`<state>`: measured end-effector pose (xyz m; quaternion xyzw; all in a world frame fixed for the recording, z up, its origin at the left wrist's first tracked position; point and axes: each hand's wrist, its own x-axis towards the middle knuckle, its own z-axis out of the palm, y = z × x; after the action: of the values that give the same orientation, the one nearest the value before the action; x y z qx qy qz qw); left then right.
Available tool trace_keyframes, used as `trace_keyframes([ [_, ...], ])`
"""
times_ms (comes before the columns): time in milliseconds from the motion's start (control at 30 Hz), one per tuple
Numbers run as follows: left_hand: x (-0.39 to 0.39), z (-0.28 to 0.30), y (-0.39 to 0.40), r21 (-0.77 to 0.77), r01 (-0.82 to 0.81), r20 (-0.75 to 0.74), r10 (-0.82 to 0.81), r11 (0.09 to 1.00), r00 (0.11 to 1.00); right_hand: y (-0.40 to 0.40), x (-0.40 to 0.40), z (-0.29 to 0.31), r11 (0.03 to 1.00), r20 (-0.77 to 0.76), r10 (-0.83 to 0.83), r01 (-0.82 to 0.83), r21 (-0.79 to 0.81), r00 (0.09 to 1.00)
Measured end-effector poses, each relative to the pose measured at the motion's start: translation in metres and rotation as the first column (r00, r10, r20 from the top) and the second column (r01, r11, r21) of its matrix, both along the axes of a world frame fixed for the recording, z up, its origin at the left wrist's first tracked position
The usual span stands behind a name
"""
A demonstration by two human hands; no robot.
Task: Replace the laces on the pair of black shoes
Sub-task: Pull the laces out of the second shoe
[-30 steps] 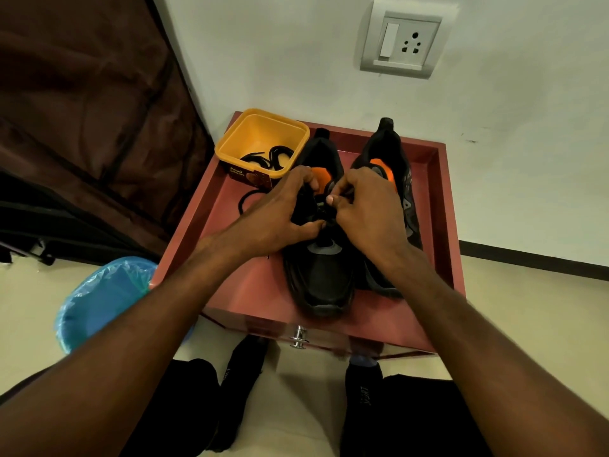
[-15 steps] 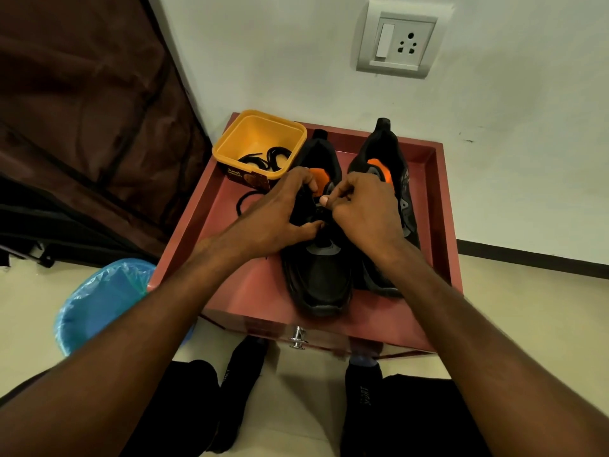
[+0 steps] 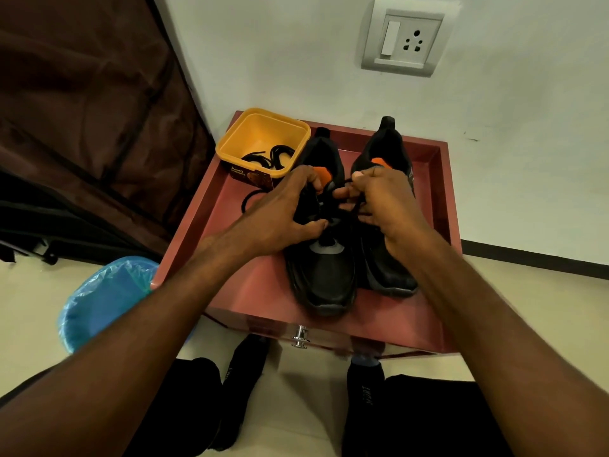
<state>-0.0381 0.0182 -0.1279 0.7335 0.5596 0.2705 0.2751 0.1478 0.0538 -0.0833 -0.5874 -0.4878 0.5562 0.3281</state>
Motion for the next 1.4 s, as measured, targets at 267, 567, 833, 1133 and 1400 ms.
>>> trace_keyframes([
  [267,0.0,-0.004,0.001,0.026,0.008,-0.008,-0.008,1.0,1.0,-0.004,-0.01,-0.024,0.824,0.623,0.039,-0.378,0.422,0.781],
  [567,0.001,-0.004,0.001,0.024,0.001,0.002,-0.001,1.0,1.0,-0.001,-0.007,-0.021,0.866,0.583,0.128,-0.378,0.329,0.802],
  [833,0.001,-0.001,0.0,0.015,-0.009,0.023,0.009,1.0,1.0,-0.002,-0.002,0.008,0.978,-0.124,-0.001,-0.025,-0.207,0.992],
  [1133,0.002,-0.003,0.0,0.02,-0.019,0.007,0.019,1.0,1.0,-0.001,-0.007,-0.02,0.853,0.593,0.124,-0.391,0.346,0.796],
  [1400,0.003,-0.002,0.0,0.015,-0.017,0.053,0.016,1.0,0.998,0.004,-0.01,-0.023,0.996,0.094,-0.029,0.021,0.085,0.995],
])
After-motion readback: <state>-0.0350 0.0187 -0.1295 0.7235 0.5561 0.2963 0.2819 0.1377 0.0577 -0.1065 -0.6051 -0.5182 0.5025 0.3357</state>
